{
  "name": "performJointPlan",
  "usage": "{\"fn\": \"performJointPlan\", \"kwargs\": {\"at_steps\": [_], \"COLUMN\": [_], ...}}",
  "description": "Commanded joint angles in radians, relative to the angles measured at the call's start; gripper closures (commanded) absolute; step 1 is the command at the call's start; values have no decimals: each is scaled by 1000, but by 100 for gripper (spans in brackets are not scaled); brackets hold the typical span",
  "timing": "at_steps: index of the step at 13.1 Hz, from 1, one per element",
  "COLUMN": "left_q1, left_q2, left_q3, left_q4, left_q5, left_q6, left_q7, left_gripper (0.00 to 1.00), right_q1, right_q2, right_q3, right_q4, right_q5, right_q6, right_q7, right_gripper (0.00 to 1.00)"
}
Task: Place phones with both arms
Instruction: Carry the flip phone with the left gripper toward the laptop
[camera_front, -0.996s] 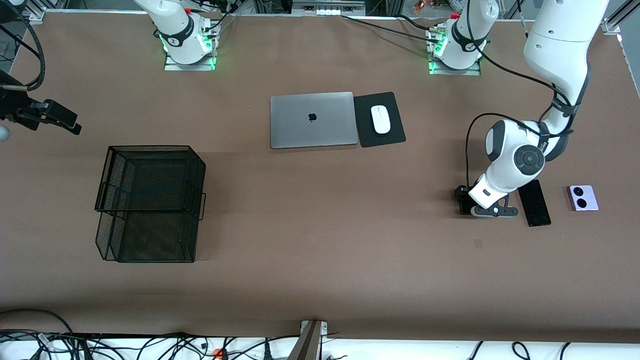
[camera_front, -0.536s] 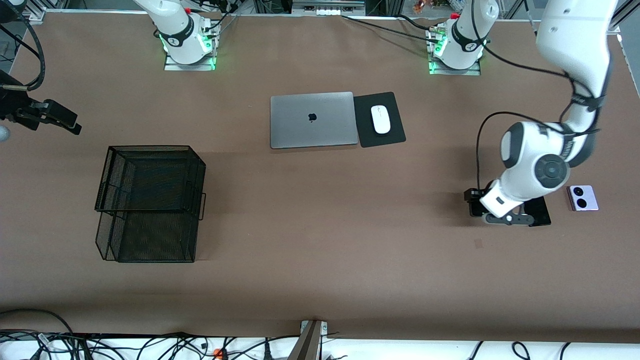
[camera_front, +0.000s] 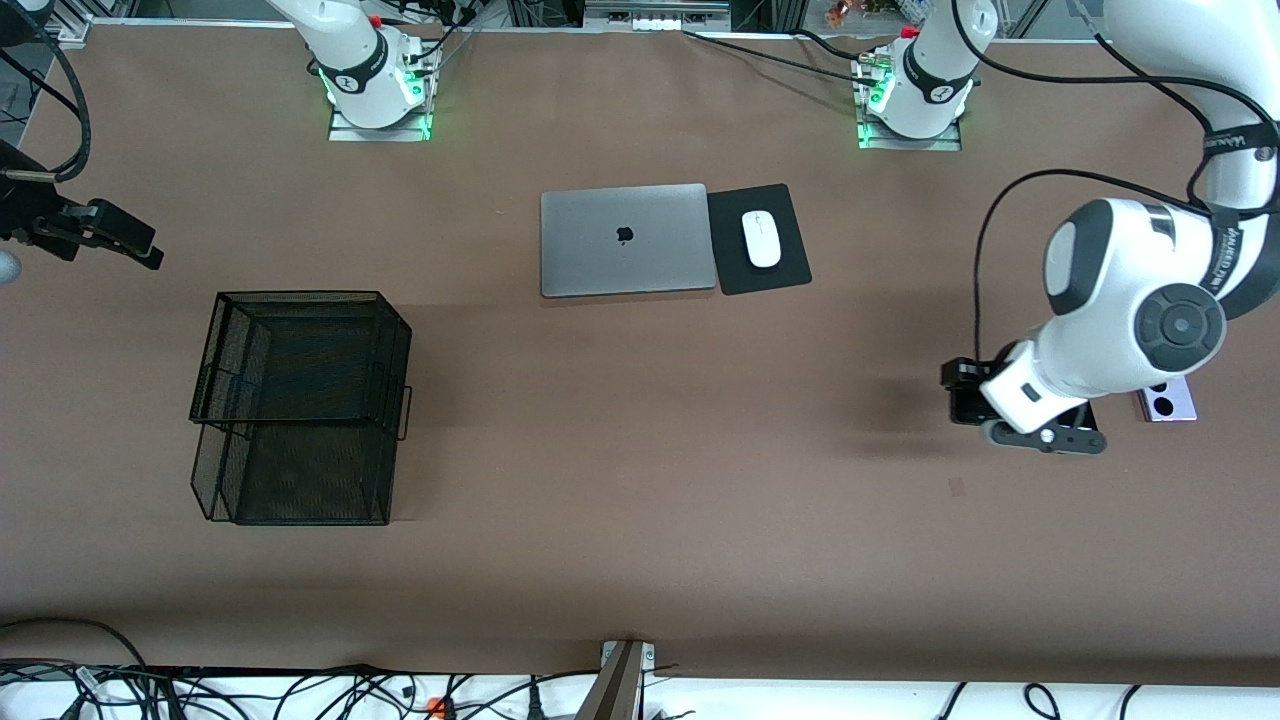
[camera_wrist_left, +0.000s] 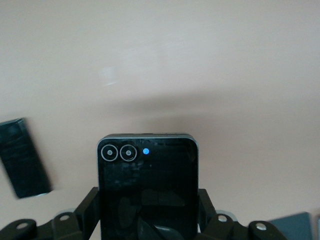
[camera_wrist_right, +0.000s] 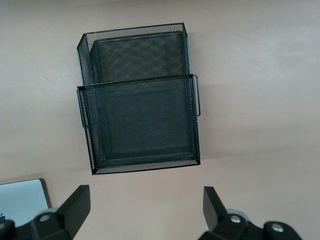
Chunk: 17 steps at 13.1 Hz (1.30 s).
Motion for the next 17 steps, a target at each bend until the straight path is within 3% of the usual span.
{"fn": "performJointPlan", "kwargs": {"at_steps": [1,7,10,12,17], "left_q1": [-52,-348,-442,-497,-551], "left_q2": [52,298,374,408,507], "left_q3": [-55,-56,-55,-43,-29], "left_q4": [81,320,322,320,311], "left_q5": [-42,-46,-38,-29,-9], "left_q6": [-26,57,207,237,390], "left_q7": [-18,-372,-496,-536,-601], "left_gripper": [71,70,69,69,69], "right_q1": [-5,-7,-5,-5,-5], "right_q2": [5,5,5,5,9], "right_q3": [6,6,6,6,6], "right_q4": [19,19,19,19,19], "right_q5": [16,16,15,16,16], "right_q6": [-18,-18,-17,-17,-15], "right_q7": [5,5,5,7,7], "right_gripper": [0,0,0,0,0]}}
